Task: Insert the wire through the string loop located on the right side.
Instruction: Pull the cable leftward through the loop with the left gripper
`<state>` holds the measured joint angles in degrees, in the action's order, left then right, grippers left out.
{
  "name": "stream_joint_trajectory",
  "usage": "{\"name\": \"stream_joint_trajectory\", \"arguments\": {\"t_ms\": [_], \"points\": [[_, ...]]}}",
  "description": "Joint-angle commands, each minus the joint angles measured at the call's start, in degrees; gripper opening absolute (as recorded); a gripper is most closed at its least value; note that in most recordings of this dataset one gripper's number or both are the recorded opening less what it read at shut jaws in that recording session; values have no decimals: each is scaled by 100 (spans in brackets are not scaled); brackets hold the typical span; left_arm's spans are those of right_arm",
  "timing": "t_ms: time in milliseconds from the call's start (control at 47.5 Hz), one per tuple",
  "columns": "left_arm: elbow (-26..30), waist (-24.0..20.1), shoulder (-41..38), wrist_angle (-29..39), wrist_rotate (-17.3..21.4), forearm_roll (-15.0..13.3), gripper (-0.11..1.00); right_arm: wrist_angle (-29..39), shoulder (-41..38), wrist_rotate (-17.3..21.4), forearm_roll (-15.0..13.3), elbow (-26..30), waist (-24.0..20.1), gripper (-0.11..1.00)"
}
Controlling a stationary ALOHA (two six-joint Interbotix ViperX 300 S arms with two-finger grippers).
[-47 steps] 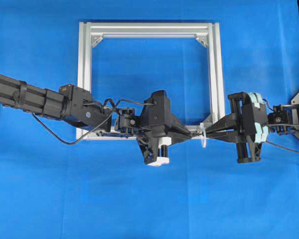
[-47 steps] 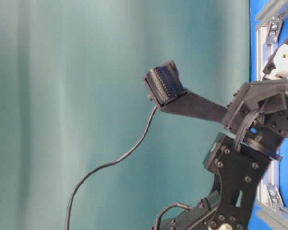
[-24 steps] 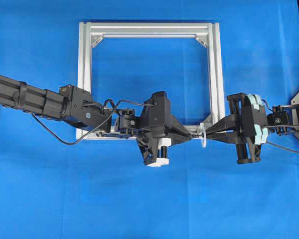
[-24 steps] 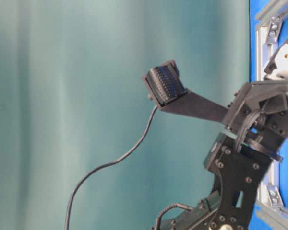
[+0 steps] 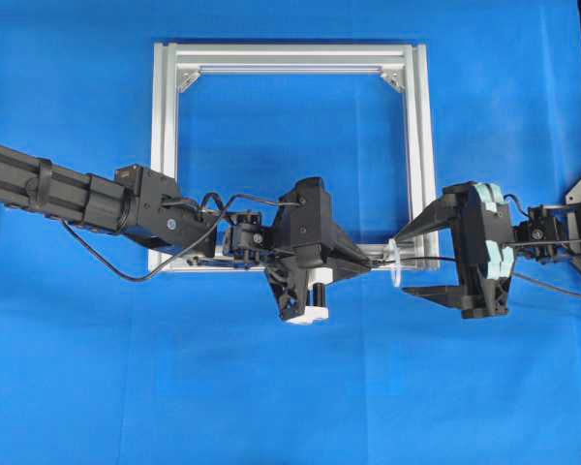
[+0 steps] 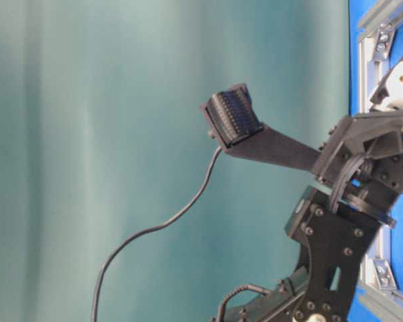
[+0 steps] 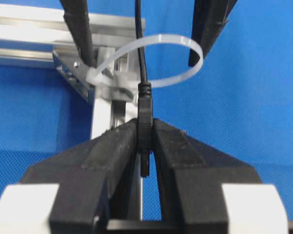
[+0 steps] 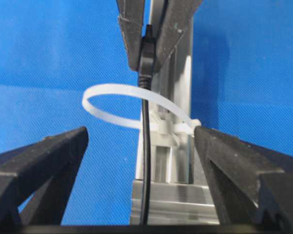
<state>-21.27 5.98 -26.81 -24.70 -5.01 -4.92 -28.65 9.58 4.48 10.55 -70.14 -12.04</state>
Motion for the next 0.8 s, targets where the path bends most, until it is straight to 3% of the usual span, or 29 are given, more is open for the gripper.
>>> {"name": "stream_joint_trajectory", "arguments": {"t_ms": [0,147,358,779], "points": [[105,-9,123,-26,9,18,8,-18,70,-9,18,79,0,94],[44,-9,185,-26,26,18,8,-18,70,0,9,79,-9,94],[-466,0,633,-53,132,70,8,-18,70,0,18,88,-9,94],[-2452,62,2136,-79,97,53,8,-9,70,-9,9,88,-9,94]]}}
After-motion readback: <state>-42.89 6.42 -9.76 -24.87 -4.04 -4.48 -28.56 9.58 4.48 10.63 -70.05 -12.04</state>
